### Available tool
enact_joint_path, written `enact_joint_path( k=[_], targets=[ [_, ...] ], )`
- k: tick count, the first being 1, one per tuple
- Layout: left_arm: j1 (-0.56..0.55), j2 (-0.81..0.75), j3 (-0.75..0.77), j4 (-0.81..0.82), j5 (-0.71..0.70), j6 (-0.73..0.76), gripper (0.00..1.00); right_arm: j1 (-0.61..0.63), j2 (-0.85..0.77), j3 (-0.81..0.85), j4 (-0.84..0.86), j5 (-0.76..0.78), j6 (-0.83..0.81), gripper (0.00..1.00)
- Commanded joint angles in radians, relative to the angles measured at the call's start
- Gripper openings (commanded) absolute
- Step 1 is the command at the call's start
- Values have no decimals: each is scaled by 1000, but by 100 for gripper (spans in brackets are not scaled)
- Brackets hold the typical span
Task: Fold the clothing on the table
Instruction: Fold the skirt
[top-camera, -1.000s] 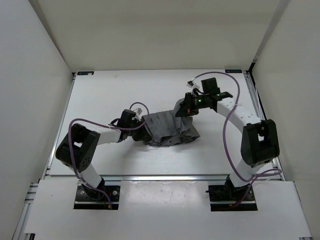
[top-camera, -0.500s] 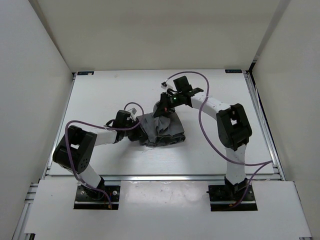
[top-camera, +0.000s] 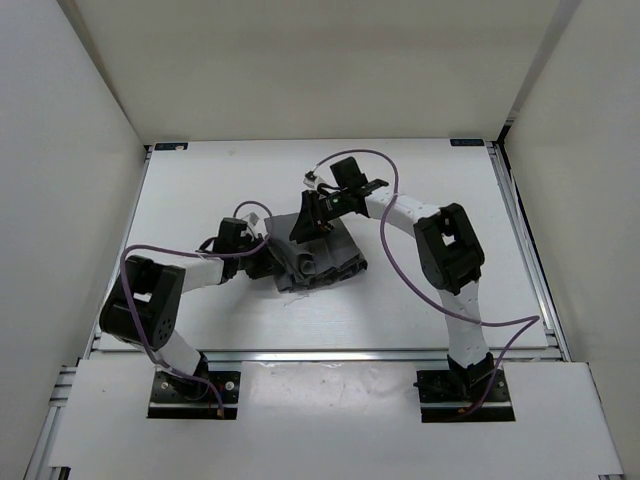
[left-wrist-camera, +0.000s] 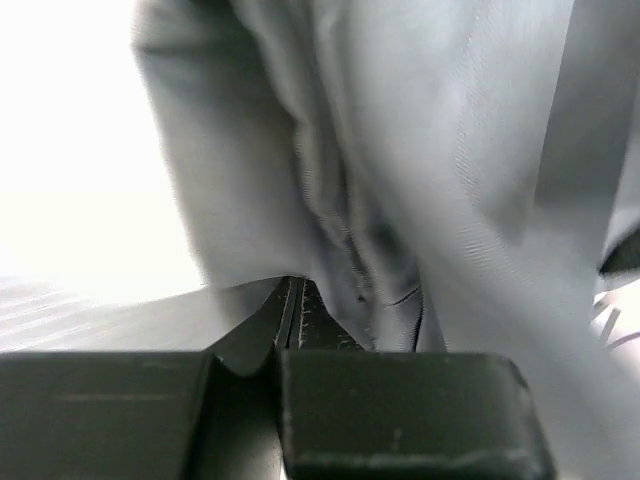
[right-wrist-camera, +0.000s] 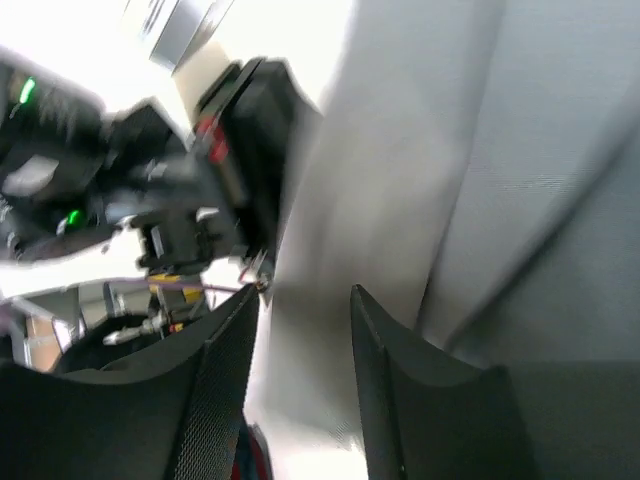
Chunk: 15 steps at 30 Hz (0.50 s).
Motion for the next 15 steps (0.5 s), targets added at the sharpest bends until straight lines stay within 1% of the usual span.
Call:
enact_joint_path(
  k=[1,3,5,6,7,8,9,10,11,12,13,14,15],
  targets=[
    [72,-100,-6,-26,24,18,6,8,-102,12,100,-113,39,49],
    [118,-143,2,-69,27,38,6,6,-145,-7,127,-139,52,49],
    [181,-210,33,-144,18,74,7,-9,-204,-37,134,-113,47,48],
    [191,-224,59,-203,11,109,6,-25,-239,-66,137,-104,41,48],
    [204,-246,69,-265,-27,131,7,-43,-257,-93,135,-90,32,47],
    [211,-261,98,-293,-63,163,7,-64,-264,-110,125,-61,24,47],
    [214,-266,124,-331,-58,197,7,-71,-267,-118,114,-56,21,46],
    [217,-274,137,-345,-45,196,7,-92,-255,-123,108,-62,6,46],
    [217,-277,160,-322,18,183,6,-106,-248,-121,91,-61,3,45],
    [214,-277,174,-296,112,148,6,-114,-245,-127,86,-49,-2,44],
    [206,-262,180,-229,157,80,7,-130,-241,-136,76,-27,-17,43],
    [182,-240,180,-149,230,50,7,-134,-236,-143,72,-18,-20,43],
    [157,-216,183,-117,261,-2,7,-150,-241,-164,65,2,-13,43]
  ],
)
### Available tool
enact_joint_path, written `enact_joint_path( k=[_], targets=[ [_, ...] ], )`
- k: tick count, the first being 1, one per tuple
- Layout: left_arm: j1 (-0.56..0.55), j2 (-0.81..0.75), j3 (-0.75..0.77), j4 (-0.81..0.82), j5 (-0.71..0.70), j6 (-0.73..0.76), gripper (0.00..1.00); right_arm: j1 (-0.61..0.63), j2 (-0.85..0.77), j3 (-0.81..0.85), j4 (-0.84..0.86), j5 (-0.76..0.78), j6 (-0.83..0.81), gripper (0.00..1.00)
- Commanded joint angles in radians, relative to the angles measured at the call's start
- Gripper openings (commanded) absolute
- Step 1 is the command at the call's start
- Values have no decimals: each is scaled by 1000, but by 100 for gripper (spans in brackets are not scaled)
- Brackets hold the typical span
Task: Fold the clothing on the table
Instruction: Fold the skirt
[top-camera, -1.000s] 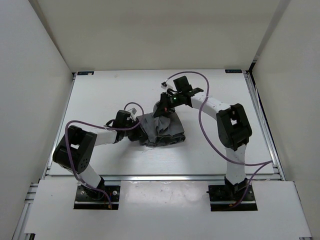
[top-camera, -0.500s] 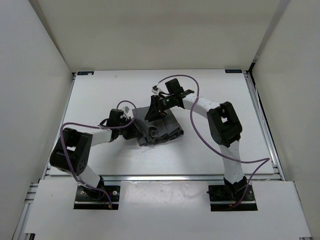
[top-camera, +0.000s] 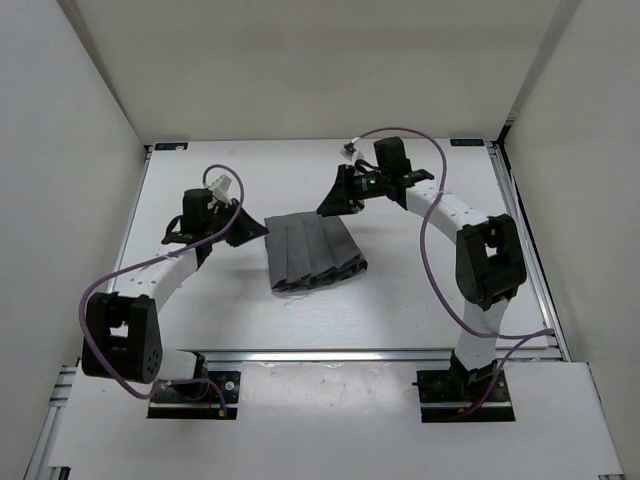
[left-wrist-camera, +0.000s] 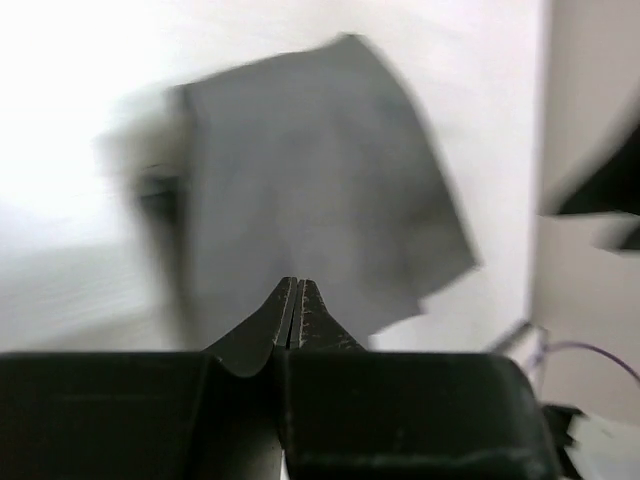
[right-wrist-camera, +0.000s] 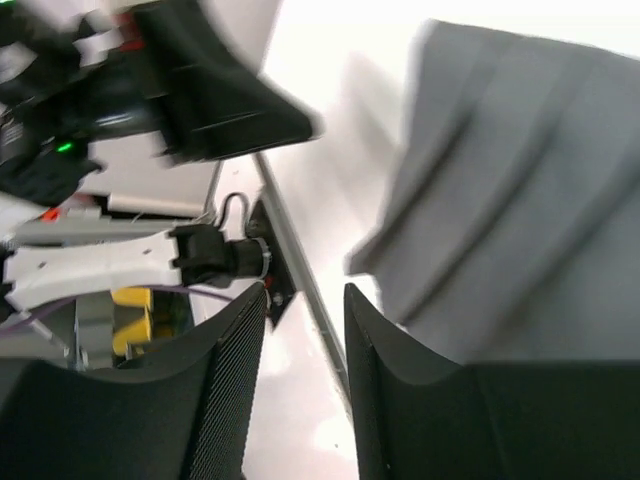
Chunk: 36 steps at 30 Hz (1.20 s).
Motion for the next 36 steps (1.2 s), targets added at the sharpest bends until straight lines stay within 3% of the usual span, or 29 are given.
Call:
enact_joint_path(
  k=[1,6,9,14,18,21,25,28,30,32,36],
  targets=[
    [-59,39,23,171,183,-116,7,-30,17,-66,-14,60,-20,42],
    [-159,273,-46,328,198,-190,5,-79,6,-194,58,59,33,43],
    [-182,373,-115,314,183,-204,5,-99,40,-261,69,36,37,41],
    [-233,366,-265,317,96,-175,4,-104,66,-389,102,60,44,41],
    [-247,349,-265,316,98,-166,6,-107,46,-444,96,89,26,39],
    [-219,300,-212,302,149,-191,8,-110,-1,-424,32,137,-5,38],
    [-147,118,-135,268,195,-216,10,-128,-150,-361,-77,218,-68,37],
    [-61,-32,-100,183,201,-192,20,-173,-295,-370,-108,261,-88,38],
    [-9,-96,-72,75,209,-121,30,-213,-397,-407,-103,306,-97,41],
    [3,-155,-69,-55,162,-38,35,-268,-515,-471,-117,347,-106,49],
    [-6,-241,-145,-143,115,64,42,-388,-633,-550,-184,376,-149,54]
  ],
)
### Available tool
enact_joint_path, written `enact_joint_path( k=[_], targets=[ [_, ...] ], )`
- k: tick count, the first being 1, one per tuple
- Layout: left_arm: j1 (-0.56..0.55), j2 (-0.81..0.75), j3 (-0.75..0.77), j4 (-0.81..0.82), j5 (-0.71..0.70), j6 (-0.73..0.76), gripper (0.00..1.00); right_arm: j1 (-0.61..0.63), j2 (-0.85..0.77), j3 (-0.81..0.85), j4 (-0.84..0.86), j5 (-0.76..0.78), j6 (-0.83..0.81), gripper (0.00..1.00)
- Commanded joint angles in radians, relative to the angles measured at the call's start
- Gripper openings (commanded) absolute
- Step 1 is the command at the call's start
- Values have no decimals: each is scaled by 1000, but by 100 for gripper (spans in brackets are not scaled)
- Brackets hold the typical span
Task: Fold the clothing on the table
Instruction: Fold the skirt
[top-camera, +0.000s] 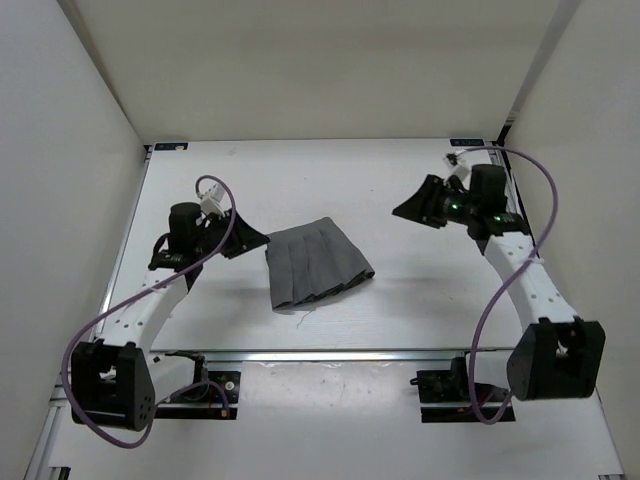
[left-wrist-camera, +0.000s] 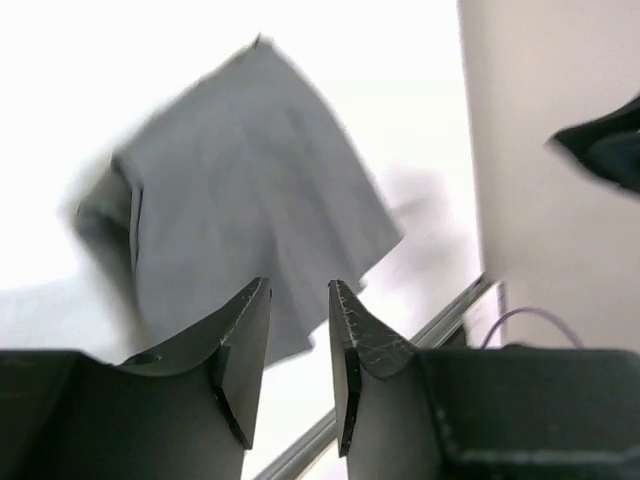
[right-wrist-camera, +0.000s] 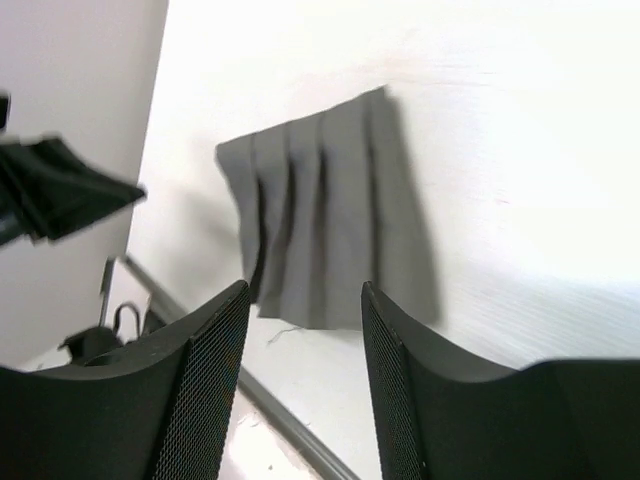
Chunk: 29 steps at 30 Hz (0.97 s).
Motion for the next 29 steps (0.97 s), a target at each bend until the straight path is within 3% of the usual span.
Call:
enact_joint_path(
  k=[1,8,21,26,29],
  targets=[
    [-9,-43,-80,-205,-31,143,42,-106,-54,-97,-111,42,-59,54],
    [13,-181,-118,-372,-104,226,40,-255,-194,-246,-125,-1,-73,56],
    [23,-242,-217,-337,-42,197,39,-252,-267,-313,-168,-13,-94,57],
    [14,-247,-215,-342,-45,203,33,-270,-303,-355,-160,-15,-77,57],
    [8,-247,-214,-352,-68,214,35,-246,-304,-358,-163,1,-82,58]
  ],
)
